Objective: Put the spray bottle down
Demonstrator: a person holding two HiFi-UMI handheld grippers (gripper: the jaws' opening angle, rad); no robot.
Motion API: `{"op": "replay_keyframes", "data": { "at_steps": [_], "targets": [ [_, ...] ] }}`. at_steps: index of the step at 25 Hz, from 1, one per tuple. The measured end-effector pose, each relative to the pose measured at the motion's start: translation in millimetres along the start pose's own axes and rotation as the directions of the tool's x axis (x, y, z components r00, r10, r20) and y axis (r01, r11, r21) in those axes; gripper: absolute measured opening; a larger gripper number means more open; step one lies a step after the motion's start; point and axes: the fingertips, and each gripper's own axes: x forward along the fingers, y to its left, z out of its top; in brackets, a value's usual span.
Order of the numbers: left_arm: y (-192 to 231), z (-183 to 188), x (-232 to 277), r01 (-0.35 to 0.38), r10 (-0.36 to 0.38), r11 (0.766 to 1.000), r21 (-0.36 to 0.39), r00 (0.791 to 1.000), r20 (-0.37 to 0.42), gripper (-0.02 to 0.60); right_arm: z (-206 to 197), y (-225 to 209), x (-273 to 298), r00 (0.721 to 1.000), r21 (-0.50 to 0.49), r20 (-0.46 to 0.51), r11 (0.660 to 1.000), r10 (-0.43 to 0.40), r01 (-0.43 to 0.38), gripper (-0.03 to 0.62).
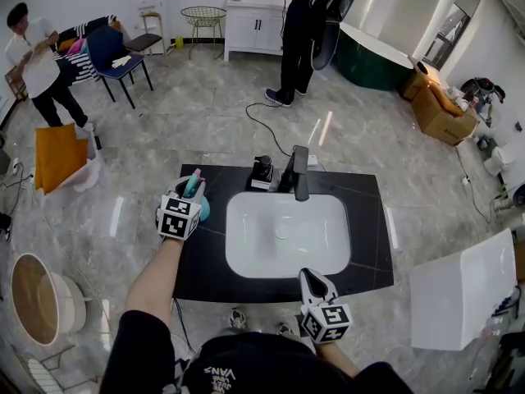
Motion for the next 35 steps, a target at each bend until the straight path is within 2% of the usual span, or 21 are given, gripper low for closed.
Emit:
{"op": "replay_keyframes", "data": {
  "at_steps": [2, 4, 6, 14, 19, 24, 35],
  "targets": [
    [0, -2, 1, 0.000, 0.000, 1.000, 0.003, 1.000, -0.005, 0.096, 1, 0, 2, 1.000, -0.003, 0.001, 1.000, 0.005, -0.005, 0.013],
    [0, -2, 0, 0.003, -0.003, 1.000, 0.006, 1.000, -0.008, 0.142, 2, 0, 3, 1.000, -0.005, 0.003, 1.000, 0.009, -0.009, 0.014],
    [0, -2, 0, 0.005, -0.005, 1.000, 0.007, 1.000, -0.009, 0.159, 4, 0, 3, 1.000, -0.008, 0.005, 1.000, 0.013, -0.013, 0.014],
    [3, 3, -6, -0.021, 0.021, 1.000, -0.009, 1.000, 0.007, 0.356, 5, -2, 2, 1.000, -0.012, 0.005, 0.999, 0.030, -0.030, 0.013],
    [0, 6, -21, -0.032, 0.033, 0.999, -0.022, 0.999, 0.034, 0.372, 7, 0, 2, 0.998, -0.016, 0.007, 0.998, 0.062, -0.062, 0.013],
    [-12, 15, -53, -0.049, 0.053, 0.998, -0.051, 0.994, 0.094, 0.373, 10, 4, 1, 0.994, -0.036, 0.009, 0.994, 0.108, -0.108, 0.014],
    [-52, 22, -137, -0.133, 0.145, 0.988, -0.078, 0.972, 0.186, 0.376, 11, 5, -12, 0.977, -0.080, 0.013, 0.974, 0.215, -0.213, 0.013]
  ]
}}
